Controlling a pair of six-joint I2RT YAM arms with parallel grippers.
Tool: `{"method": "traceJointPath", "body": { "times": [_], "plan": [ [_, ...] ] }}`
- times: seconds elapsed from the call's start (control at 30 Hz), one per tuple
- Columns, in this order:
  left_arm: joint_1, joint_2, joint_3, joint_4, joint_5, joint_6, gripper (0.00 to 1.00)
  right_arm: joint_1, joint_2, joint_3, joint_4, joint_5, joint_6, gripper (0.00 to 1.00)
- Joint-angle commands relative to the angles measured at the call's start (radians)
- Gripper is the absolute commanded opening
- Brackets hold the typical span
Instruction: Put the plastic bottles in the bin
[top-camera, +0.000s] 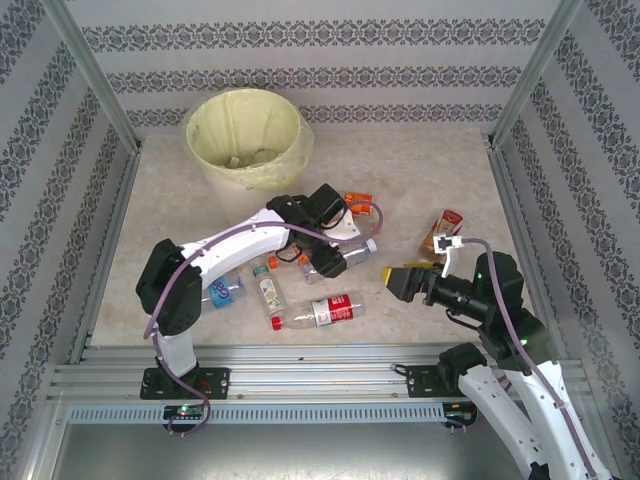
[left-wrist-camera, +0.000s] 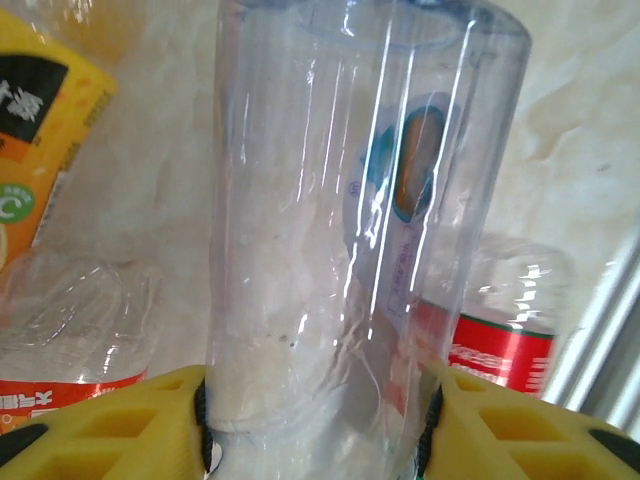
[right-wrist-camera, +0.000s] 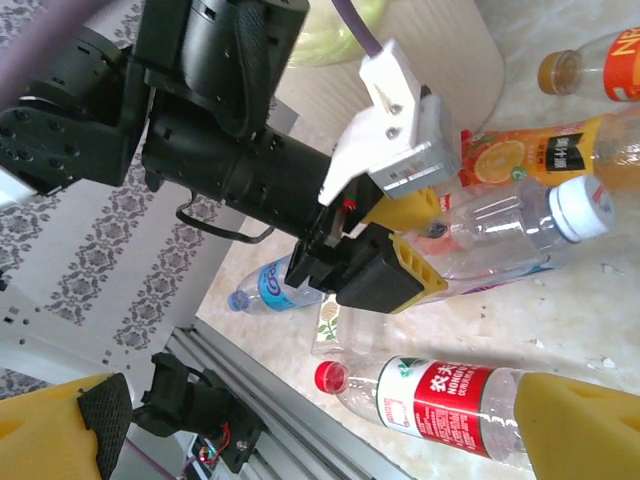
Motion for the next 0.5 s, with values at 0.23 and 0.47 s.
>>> {"method": "traceJointPath", "body": {
  "times": [0.23, 0.47],
  "plan": [
    [0.075, -0.125, 0.128, 0.008, 0.148, -0.122, 0.52, -0.008, -0.057, 0.016, 0.104, -0.030, 0.043, 0.98],
    [0.144, -0.186, 0.215, 0.059, 0.224, -0.211, 0.51, -0.008, -0.049, 0.036, 0.112, -0.018, 0.043, 0.98]
  ]
}}
